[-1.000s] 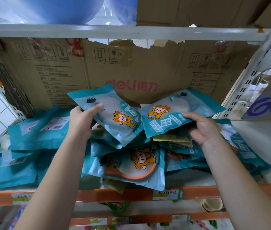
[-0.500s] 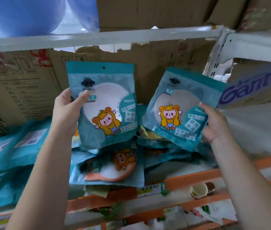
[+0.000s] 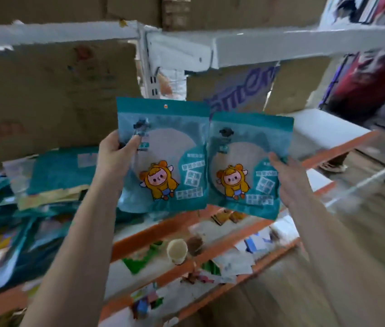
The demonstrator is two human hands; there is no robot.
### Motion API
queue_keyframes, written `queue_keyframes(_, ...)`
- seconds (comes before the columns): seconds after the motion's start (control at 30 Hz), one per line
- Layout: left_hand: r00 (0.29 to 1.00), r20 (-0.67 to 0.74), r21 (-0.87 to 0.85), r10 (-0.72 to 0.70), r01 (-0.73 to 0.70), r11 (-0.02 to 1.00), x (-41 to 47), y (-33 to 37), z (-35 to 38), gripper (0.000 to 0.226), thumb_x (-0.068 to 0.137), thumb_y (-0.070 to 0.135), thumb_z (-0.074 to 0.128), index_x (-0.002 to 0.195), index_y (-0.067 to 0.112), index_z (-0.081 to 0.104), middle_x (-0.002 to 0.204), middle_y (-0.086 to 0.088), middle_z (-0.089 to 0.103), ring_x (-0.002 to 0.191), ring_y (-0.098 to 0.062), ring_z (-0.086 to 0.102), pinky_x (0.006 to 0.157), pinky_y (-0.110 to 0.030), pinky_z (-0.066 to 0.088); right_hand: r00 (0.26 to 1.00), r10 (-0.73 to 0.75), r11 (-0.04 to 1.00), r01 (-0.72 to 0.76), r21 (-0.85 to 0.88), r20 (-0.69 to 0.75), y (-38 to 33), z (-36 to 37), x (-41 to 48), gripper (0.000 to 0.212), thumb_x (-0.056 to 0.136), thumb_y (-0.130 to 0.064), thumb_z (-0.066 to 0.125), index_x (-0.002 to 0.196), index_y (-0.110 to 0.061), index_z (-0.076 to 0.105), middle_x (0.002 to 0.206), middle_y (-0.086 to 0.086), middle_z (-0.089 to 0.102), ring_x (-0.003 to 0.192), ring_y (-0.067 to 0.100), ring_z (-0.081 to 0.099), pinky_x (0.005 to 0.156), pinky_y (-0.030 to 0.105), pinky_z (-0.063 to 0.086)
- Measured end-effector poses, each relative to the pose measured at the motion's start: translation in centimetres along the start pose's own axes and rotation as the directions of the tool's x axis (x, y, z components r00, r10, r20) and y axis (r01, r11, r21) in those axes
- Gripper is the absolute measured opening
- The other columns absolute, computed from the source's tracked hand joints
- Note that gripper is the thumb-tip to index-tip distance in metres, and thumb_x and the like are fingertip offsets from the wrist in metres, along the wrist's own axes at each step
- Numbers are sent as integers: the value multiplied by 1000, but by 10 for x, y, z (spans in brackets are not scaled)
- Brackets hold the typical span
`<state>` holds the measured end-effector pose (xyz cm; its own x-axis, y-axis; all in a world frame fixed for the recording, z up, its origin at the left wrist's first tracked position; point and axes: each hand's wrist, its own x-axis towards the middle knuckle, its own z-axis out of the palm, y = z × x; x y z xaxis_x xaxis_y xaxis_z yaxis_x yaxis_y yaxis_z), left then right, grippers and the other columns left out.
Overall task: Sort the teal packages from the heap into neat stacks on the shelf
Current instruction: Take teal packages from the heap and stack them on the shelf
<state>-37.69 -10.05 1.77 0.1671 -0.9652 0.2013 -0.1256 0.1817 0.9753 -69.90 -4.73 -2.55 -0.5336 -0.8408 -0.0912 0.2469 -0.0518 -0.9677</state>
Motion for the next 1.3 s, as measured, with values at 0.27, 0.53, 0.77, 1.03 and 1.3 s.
queue_keyframes(0.27,988,76,-28,-134,136,990,-15,-30,160,8,95,18,61,100,14,66,90,0,70,79,-14,68,72,-30,57,987,39,998,-47,-50,-156,-14,-123,67,6,91,-17,66,96,-17,64,81,0,69,64,15,68,59,31,55)
queue_keyframes(0.53,983,82,-9,-162,163,987,26,-49,274,9,93,15,62,101,15,66,99,-6,68,93,-24,66,89,-41,54,994,19,995,-29,-92,-107,-20,-175,178,7,94,-18,61,99,-14,62,93,6,70,81,22,69,80,39,58)
queue_keyframes(0.77,967,138,-121,-217,233,965,91,-46,361,24,96,14,58,112,-2,62,88,-4,68,74,-14,67,69,-29,55,995,-100,971,95,-218,-13,-48,-191,306,6,93,-22,62,93,-15,63,82,1,69,75,19,67,75,40,57)
queue_keyframes(1.03,973,59,-95,-222,227,969,128,-53,422,17,95,12,58,88,25,66,89,8,69,83,-8,67,91,-40,52,985,-159,933,171,-316,64,-66,-222,417,6,94,-24,60,94,-18,62,85,-1,66,73,15,66,70,36,55)
queue_keyframes(1.3,969,-49,-126,-244,236,964,139,-66,492,16,95,11,57,108,9,67,103,2,71,93,-10,68,90,-34,54,981,-57,949,111,-296,186,-51,-245,527,13,98,-27,53,106,-20,60,95,-2,68,88,17,69,78,38,57)
